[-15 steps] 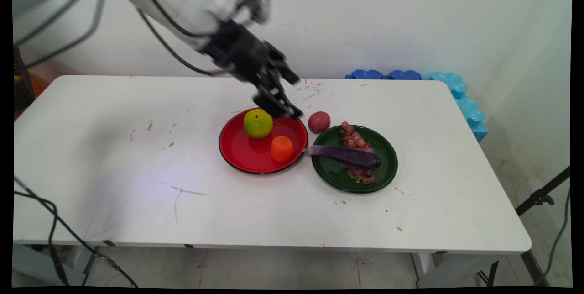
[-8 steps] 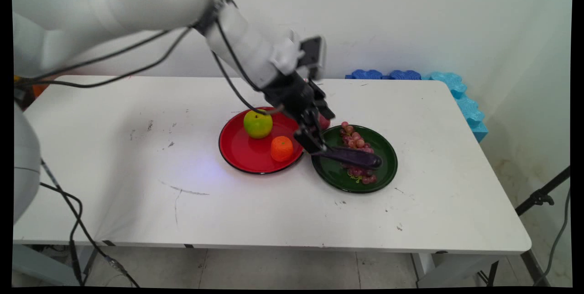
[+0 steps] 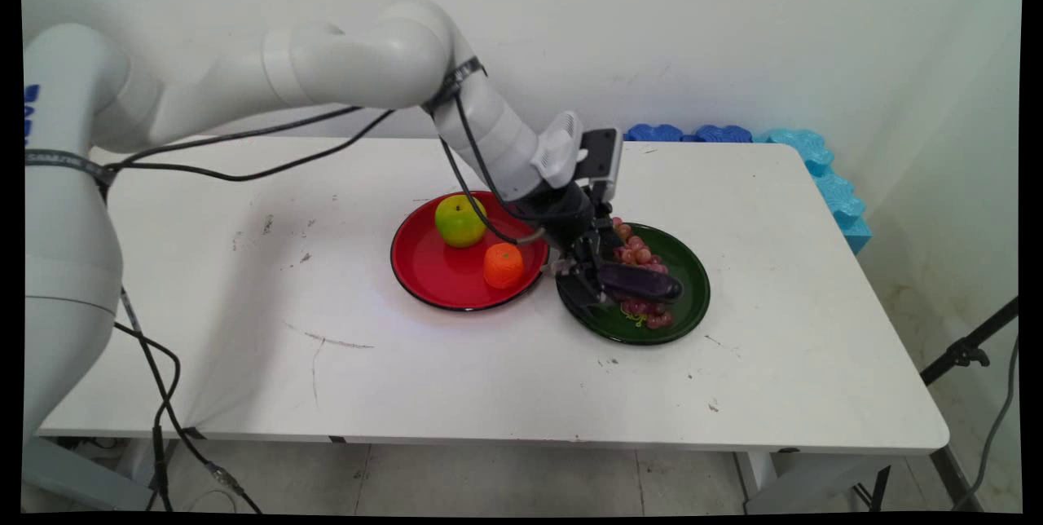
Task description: Pick up the eggplant from the green plate
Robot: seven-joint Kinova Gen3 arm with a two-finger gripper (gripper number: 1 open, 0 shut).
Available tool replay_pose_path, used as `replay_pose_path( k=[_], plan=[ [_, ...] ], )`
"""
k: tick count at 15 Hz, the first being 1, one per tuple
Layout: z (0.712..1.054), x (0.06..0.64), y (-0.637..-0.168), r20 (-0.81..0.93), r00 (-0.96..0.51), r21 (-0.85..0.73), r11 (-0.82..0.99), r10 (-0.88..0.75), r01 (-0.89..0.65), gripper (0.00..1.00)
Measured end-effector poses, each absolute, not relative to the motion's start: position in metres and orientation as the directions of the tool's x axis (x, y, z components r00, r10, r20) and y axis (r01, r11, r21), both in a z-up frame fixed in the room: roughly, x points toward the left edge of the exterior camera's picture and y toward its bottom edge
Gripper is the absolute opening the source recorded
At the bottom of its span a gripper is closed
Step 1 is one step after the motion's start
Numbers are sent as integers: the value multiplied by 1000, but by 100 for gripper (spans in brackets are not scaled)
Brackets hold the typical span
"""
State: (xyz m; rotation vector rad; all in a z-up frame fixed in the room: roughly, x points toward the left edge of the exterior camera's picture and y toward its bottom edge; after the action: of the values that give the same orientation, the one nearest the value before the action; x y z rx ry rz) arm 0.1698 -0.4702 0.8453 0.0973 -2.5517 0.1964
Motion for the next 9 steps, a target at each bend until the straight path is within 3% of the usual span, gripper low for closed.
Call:
replay_pose_path(
  k=[5, 6, 9],
  plan=[
    [828, 162, -481, 543, -839, -133, 986, -10, -98, 100],
    [826, 161, -482, 540, -841, -138, 986, -3, -92, 0],
    [824, 162, -485, 530, -848, -150, 986, 16, -75, 0]
  ],
)
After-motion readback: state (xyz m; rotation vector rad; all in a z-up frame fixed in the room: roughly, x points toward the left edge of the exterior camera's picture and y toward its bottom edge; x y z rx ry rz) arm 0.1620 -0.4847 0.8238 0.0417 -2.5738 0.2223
